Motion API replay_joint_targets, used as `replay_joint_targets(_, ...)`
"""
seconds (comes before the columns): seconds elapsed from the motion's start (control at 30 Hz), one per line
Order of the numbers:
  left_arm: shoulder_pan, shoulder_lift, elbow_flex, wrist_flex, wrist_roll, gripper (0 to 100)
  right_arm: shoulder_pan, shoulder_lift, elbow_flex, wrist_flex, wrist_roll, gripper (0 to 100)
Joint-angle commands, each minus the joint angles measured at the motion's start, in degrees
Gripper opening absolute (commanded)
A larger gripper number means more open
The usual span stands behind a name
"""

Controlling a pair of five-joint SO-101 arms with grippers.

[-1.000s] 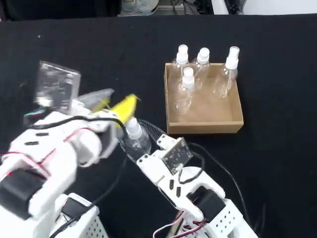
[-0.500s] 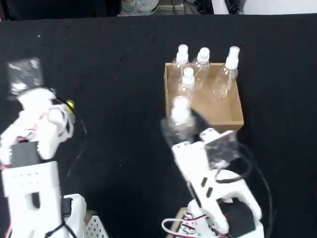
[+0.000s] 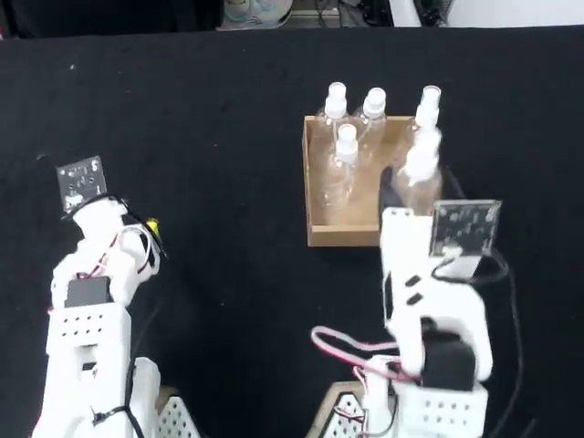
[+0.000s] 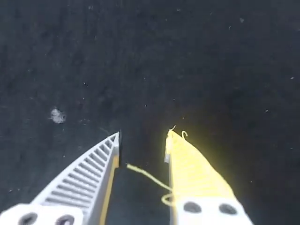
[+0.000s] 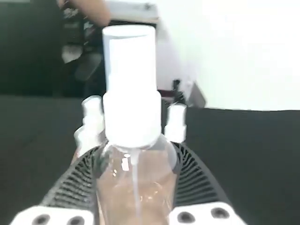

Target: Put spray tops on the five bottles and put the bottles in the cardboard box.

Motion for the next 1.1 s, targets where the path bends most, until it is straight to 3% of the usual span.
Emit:
replay_joint_targets(0.0,0.8,-0.1,1.8,-4.6,0.8,16,2.8,6.6,3.6,-14.9,0.8,1.1)
replay_joint_targets(0.2,0.9,-0.1,4.8,-8.2,4.7,16,2.7,13.4,16.3,-41.1,0.8,1.1)
replay_joint_targets(0.3,0.9,0.0,6.5,-10.8,5.4,16,2.7,15.9,19.6,-48.6,0.8,1.1)
replay_joint_targets(0.47,0.9,-0.1,7.1,-11.8,5.5,16,2.6,21.0,19.3,-50.6,0.5,1.1)
replay_joint_targets(0.67,0.9,-0.1,7.1,-11.5,5.4,16,2.7,28.6,15.6,-52.3,-6.1,1.1)
replay_joint_targets(1.07,0.9,-0.1,7.1,-11.5,5.3,16,2.6,39.5,10.2,-52.3,-6.0,1.2)
